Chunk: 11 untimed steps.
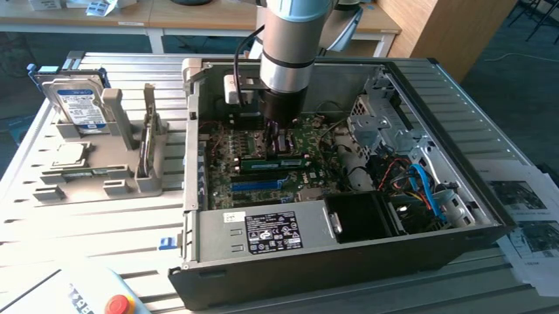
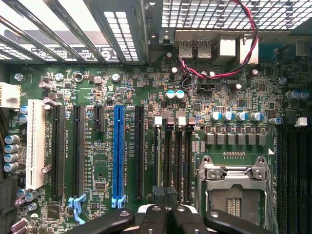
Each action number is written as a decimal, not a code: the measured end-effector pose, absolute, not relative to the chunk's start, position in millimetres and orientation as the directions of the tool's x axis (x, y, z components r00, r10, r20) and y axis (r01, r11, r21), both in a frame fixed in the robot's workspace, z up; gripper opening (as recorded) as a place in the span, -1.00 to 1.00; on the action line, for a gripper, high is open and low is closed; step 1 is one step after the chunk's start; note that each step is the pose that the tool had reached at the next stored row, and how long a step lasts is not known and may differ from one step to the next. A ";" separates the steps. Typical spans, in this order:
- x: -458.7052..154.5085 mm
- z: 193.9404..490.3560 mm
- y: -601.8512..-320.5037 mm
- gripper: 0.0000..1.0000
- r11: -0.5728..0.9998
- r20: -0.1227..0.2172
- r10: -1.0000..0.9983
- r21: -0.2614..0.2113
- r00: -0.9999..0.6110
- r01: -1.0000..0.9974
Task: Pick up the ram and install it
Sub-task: 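Press down the ram until it locks into place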
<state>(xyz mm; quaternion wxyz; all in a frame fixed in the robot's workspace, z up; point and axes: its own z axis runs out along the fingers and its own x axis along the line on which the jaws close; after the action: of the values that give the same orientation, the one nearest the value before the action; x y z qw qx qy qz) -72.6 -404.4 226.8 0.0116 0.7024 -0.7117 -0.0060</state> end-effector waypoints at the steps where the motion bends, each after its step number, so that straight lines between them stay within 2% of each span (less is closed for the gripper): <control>1: -72.6 226.7 -404.4 -0.80 0.013 0.008 -1.000 0.025 -0.013 -1.000; 11: -72.6 225.4 -404.4 -0.80 0.013 0.008 -1.000 0.025 -0.013 -1.000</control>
<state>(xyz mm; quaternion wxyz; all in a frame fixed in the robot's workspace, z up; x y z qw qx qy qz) -72.6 -404.4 225.4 0.0115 0.7024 -0.7117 -0.0060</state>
